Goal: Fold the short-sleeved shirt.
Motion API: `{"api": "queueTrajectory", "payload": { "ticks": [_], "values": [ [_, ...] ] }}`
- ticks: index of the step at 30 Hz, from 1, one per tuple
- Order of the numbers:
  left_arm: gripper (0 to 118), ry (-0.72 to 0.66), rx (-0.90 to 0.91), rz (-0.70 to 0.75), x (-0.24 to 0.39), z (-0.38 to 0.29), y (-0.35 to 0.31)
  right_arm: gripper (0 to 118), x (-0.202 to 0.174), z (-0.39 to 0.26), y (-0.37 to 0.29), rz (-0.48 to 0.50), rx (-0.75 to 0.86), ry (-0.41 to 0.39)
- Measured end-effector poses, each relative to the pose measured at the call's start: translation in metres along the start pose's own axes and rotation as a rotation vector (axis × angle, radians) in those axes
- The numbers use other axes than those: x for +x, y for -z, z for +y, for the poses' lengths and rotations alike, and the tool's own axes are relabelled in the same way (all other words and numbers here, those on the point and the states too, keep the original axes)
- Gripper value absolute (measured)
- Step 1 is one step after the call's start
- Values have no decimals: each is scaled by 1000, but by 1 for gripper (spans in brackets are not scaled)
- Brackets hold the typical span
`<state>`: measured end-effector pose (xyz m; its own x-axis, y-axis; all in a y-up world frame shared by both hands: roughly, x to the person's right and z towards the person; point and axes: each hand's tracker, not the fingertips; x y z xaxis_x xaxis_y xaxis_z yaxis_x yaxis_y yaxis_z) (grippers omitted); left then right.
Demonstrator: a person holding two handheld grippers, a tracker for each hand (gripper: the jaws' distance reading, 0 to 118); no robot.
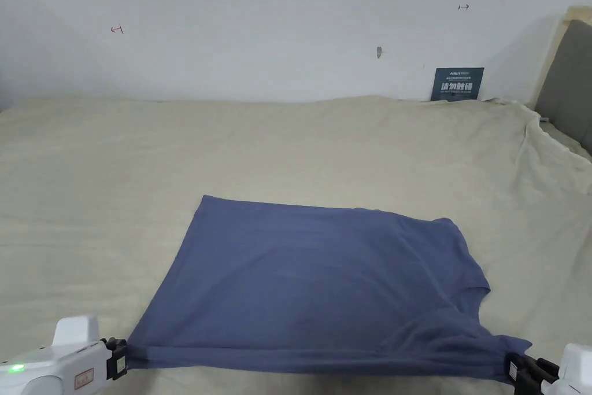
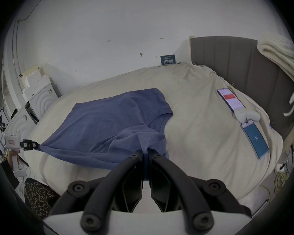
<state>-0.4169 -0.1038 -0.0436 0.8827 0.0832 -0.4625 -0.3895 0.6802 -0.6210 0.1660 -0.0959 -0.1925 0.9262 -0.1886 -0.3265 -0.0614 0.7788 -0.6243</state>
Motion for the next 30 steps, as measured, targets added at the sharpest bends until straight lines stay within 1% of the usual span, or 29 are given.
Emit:
{"api": "queueTrajectory", "payload": {
  "ticks": [1,2,11,14,19,21,25,27,28,29,30],
  "values": [
    [0,-3,-3,-1,-1,-5,-3,4,1,-5,-3,-4,-3,7],
    [0,-5,-3,0,-13,-13,7,4,3,-10,-5,-11,-7,14],
    [0,1,-37,5,-16,-56,6,4,10,-44,-5,-65,-84,55],
    [0,-5,-59,8,-12,-66,8,4,10,-50,6,-110,-121,48],
    [0,-8,-92,24,-12,-78,23,4,6,-69,36,-195,-226,30],
    [0,-13,-105,32,-13,-81,29,4,4,-75,45,-208,-248,48],
    [1,-19,-105,48,-10,-78,28,4,-7,-75,47,-234,-256,34],
    [16,-31,-129,52,-6,-74,24,10,-6,-69,44,-231,-269,37],
    [26,-53,-149,63,-5,-71,22,17,-6,-65,41,-226,-274,47],
    [50,-66,-154,64,-5,-67,19,37,-6,-60,36,-220,-265,59],
    [69,-76,-143,58,-5,-63,15,59,-8,-52,29,-211,-240,66]
  ]
}}
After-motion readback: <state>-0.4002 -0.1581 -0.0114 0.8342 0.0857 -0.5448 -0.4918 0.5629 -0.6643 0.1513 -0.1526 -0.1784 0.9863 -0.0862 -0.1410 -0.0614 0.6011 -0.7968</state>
